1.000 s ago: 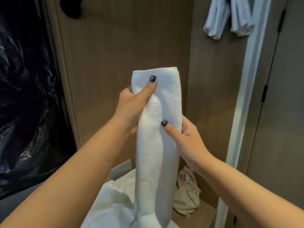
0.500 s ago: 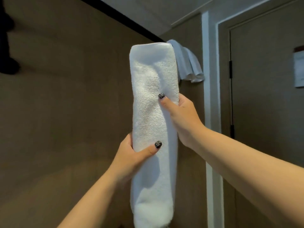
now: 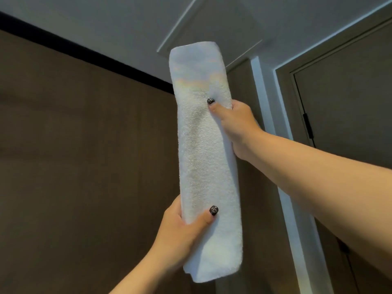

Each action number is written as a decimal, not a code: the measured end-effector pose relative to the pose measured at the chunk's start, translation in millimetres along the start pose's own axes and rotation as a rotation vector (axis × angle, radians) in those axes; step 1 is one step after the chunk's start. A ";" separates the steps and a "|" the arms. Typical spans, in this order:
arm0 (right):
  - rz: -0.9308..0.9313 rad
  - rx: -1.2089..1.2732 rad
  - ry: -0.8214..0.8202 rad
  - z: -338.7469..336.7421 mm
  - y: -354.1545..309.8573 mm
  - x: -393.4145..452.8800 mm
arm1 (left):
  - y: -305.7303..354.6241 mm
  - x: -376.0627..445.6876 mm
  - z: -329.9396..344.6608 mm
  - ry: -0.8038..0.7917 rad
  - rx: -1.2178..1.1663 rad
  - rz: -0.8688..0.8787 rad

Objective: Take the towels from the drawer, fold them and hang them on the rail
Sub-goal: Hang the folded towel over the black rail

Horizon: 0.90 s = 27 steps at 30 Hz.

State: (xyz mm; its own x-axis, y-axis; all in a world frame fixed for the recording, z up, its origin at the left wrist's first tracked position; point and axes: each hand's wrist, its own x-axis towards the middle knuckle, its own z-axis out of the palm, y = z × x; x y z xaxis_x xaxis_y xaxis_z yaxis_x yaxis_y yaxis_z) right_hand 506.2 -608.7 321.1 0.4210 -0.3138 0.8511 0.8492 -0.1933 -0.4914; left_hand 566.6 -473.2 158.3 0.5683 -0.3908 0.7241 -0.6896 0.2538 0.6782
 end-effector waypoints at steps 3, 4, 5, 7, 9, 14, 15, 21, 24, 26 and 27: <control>-0.039 -0.010 -0.007 -1.6 1.6 35.4 | -3.8 36.6 -0.8 0.006 0.010 0.069; -0.056 0.007 -0.018 -2.3 2.0 47.8 | -4.3 49.8 -1.3 0.015 0.022 0.098; -0.071 0.024 -0.027 -2.6 3.0 59.9 | -4.8 63.7 -1.4 0.028 0.041 0.131; -0.095 0.026 -0.023 -3.5 6.2 84.3 | -7.5 88.0 -0.2 0.052 0.082 0.197; -0.128 0.034 -0.039 -2.7 7.7 106.8 | -9.8 110.7 2.3 0.085 0.132 0.252; -0.195 0.045 -0.105 -4.7 12.5 162.6 | -5.2 158.6 2.9 0.244 0.321 0.363; -0.210 0.064 -0.119 -5.3 13.7 172.4 | -2.8 166.2 0.5 0.284 0.357 0.377; -0.252 0.135 -0.205 -2.3 24.3 224.0 | 11.0 188.9 -16.8 0.554 0.592 0.398; -0.242 0.168 -0.235 8.4 32.4 244.6 | 14.6 194.2 -21.3 0.648 0.713 0.407; -0.236 0.186 -0.237 16.9 36.6 256.1 | 17.6 197.8 -22.6 0.689 0.769 0.423; -0.226 0.209 -0.235 20.7 39.6 261.8 | 20.0 199.2 -22.8 0.706 0.788 0.432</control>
State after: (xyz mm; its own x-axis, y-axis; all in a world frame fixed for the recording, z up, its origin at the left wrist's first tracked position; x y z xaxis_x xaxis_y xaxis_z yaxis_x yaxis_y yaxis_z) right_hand 656.7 -679.3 528.3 0.2568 -0.0588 0.9647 0.9654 -0.0320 -0.2590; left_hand 676.2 -525.8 319.0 0.1689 0.2421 0.9554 -0.8367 -0.4771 0.2688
